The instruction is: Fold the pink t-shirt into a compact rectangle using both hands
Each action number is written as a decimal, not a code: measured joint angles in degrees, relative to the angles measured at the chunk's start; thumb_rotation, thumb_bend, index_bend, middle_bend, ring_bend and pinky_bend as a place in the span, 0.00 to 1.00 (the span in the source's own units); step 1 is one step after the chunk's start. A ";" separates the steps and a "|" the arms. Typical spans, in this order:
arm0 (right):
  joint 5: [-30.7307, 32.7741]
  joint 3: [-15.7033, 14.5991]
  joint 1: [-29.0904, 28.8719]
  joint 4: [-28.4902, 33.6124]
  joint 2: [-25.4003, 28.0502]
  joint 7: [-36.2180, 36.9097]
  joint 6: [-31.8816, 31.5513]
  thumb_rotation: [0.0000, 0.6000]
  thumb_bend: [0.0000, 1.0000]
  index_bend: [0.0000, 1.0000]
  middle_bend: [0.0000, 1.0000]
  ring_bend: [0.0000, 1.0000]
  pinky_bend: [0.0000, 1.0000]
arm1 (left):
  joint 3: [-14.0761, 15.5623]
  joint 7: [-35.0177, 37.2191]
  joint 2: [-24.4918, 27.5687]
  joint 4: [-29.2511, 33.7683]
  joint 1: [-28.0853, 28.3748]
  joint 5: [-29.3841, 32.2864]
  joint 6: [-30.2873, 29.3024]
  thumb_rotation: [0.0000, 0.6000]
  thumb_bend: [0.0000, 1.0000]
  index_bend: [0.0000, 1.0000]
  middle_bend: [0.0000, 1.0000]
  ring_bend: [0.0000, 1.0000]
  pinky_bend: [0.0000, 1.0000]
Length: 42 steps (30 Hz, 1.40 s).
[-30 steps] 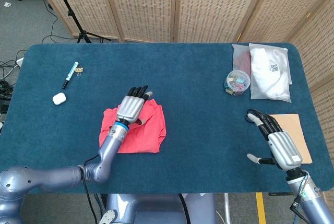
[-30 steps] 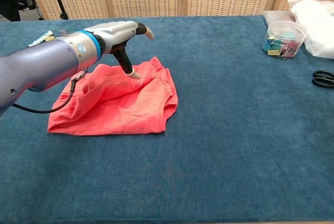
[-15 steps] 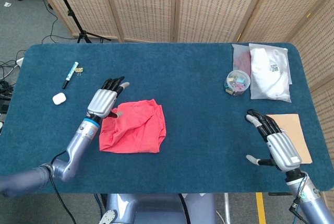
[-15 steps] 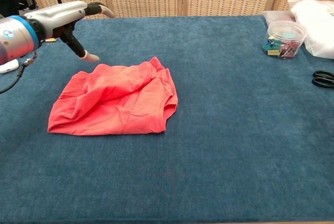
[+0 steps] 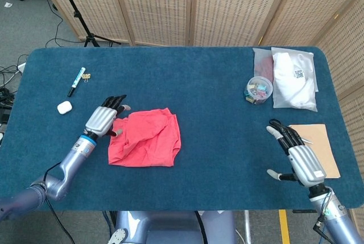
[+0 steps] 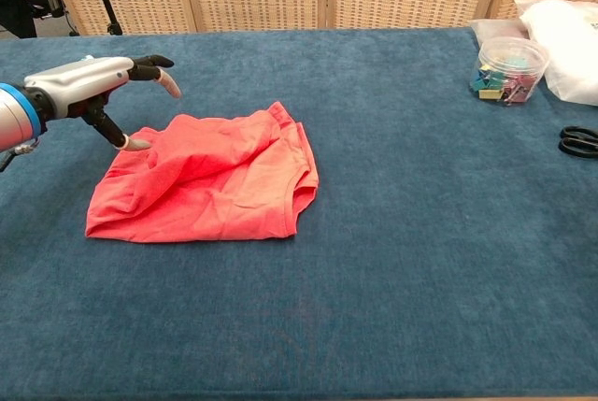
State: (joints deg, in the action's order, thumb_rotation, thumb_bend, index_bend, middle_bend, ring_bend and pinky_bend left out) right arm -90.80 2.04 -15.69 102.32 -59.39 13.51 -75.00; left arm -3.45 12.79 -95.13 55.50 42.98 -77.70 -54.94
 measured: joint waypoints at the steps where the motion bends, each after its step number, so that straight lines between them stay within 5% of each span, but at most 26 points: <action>1: 0.09 0.03 -0.02 -0.04 -0.01 0.05 0.05 1.00 0.00 0.00 0.00 0.00 0.00 | -0.07 0.26 -0.55 -0.42 -0.01 -0.24 -0.07 1.00 0.24 0.31 0.00 0.00 0.00; 28: 0.30 -0.02 -0.25 -0.25 0.02 0.73 0.56 1.00 0.00 0.00 0.00 0.00 0.00 | -2.78 0.31 -9.72 -9.68 0.63 -1.29 0.38 1.00 0.37 0.43 0.00 0.00 0.00; 42: 0.22 -0.21 -0.35 -0.11 0.05 0.92 0.89 1.00 0.00 0.00 0.00 0.00 0.00 | -2.54 2.20 -11.83 -13.73 0.17 -4.16 -3.56 1.00 0.49 0.65 0.00 0.00 0.00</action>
State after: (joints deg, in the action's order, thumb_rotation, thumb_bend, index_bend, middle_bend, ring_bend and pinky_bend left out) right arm -90.59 1.83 -16.04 102.21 -59.34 14.44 -74.11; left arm -5.99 14.99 -106.96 41.77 43.15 -81.86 -58.50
